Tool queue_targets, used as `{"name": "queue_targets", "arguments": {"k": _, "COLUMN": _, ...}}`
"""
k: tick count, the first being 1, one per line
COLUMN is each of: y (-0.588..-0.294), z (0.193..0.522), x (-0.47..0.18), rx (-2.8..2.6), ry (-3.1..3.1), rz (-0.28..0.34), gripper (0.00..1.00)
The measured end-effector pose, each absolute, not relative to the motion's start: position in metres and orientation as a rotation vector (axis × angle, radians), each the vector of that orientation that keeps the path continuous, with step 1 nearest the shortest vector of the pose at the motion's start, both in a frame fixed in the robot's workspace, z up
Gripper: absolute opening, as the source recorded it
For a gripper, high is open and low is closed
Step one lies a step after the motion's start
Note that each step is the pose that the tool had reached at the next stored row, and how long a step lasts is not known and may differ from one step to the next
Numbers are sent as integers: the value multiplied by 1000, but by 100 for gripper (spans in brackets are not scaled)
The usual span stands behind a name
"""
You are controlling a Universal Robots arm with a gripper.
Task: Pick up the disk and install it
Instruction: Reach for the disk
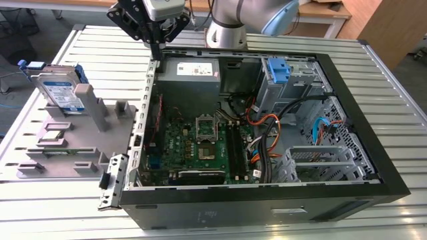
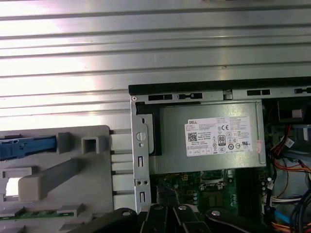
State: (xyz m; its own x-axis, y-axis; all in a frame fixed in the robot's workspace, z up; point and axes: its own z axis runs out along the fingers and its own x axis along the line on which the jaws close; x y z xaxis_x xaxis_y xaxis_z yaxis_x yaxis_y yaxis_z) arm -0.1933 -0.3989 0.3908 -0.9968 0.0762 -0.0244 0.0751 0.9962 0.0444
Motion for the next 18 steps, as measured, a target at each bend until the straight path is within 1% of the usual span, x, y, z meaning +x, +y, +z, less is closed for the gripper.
{"name": "queue_targets", "arguments": {"k": 18, "y": -399, "z": 390, "x": -222, "rx": 118, "ry": 3113, "rz": 68, "gripper": 11}}
